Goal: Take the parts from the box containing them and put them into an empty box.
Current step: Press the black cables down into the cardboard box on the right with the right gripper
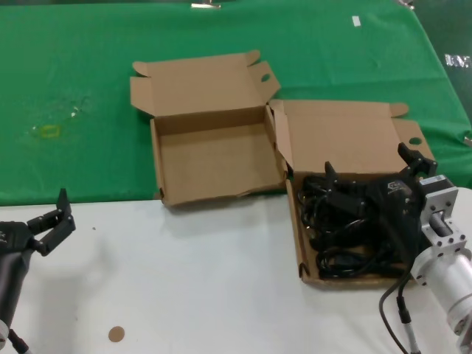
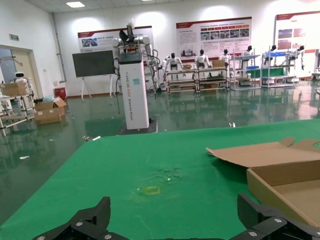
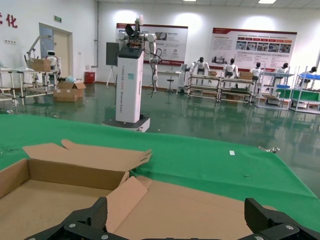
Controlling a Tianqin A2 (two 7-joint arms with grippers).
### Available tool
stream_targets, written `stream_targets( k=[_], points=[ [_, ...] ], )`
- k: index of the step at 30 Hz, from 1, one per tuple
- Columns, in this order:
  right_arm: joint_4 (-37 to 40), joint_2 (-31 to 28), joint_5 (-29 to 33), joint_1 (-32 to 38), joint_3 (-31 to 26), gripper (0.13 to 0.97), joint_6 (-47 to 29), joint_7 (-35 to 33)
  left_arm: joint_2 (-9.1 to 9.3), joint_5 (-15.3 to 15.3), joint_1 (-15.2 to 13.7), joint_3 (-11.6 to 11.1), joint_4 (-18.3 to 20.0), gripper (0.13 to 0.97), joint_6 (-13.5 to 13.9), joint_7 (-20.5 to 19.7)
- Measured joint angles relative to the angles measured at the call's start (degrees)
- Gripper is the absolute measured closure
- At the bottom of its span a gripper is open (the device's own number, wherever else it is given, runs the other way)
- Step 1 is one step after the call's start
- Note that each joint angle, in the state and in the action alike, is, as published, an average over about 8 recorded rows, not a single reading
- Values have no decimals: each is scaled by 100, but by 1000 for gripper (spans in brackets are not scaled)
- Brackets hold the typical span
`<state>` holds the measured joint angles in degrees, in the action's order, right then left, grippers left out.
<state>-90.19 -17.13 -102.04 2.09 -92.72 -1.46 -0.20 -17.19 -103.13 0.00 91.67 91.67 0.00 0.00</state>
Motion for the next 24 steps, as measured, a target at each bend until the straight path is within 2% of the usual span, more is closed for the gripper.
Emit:
stream_targets(
  k=[4, 13, 20, 24],
  points=[
    [0, 0, 0, 0, 0, 129, 0, 0, 0, 0, 0, 0, 0, 184, 0, 0],
    [0, -1, 0, 1, 1, 129, 0, 0, 0, 0, 0, 0, 0, 307, 0, 0],
    [-31, -97, -28, 4, -57, 129, 26, 33, 0, 1, 0, 0, 0, 477, 0, 0],
    [-96, -399, -225, 28, -293, 129, 176, 84, 0, 1, 0, 0, 0, 555, 0, 0]
  ],
)
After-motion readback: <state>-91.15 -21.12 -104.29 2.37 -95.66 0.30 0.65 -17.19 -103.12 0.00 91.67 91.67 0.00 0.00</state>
